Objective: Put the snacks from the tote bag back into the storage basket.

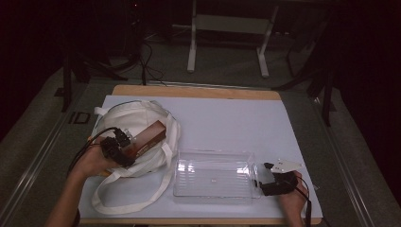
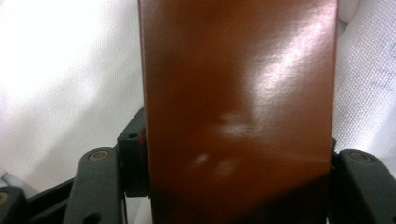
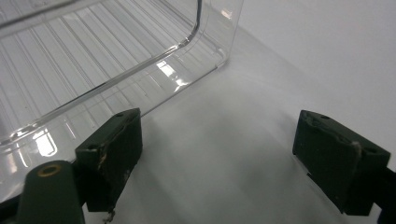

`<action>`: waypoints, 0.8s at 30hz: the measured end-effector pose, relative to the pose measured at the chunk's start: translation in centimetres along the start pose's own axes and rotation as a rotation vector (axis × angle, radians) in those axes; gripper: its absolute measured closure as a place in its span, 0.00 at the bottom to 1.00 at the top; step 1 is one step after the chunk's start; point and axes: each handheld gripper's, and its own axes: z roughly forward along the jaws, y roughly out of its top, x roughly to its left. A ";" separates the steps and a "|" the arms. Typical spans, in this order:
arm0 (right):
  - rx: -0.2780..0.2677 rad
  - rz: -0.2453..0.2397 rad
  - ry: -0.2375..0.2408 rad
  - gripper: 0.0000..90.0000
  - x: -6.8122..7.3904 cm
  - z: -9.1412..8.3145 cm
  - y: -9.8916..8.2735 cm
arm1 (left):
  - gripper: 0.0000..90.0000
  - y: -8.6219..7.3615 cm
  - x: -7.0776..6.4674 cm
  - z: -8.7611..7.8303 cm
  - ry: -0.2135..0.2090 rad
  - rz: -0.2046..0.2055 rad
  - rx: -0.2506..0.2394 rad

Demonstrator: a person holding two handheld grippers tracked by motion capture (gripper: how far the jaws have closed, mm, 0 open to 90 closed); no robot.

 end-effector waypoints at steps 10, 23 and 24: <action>-0.001 -0.002 0.000 0.17 0.0 0.0 0.0 | 0.49 -0.1 -0.2 -0.7 0.025 0.029 -0.021; -0.001 -0.002 -0.001 0.17 0.0 0.0 0.0 | 0.49 -0.2 -0.2 -2.2 0.000 0.039 -0.084; -0.001 -0.002 -0.001 0.18 0.0 0.0 0.0 | 0.49 -0.3 -0.2 -2.3 0.000 0.037 -0.092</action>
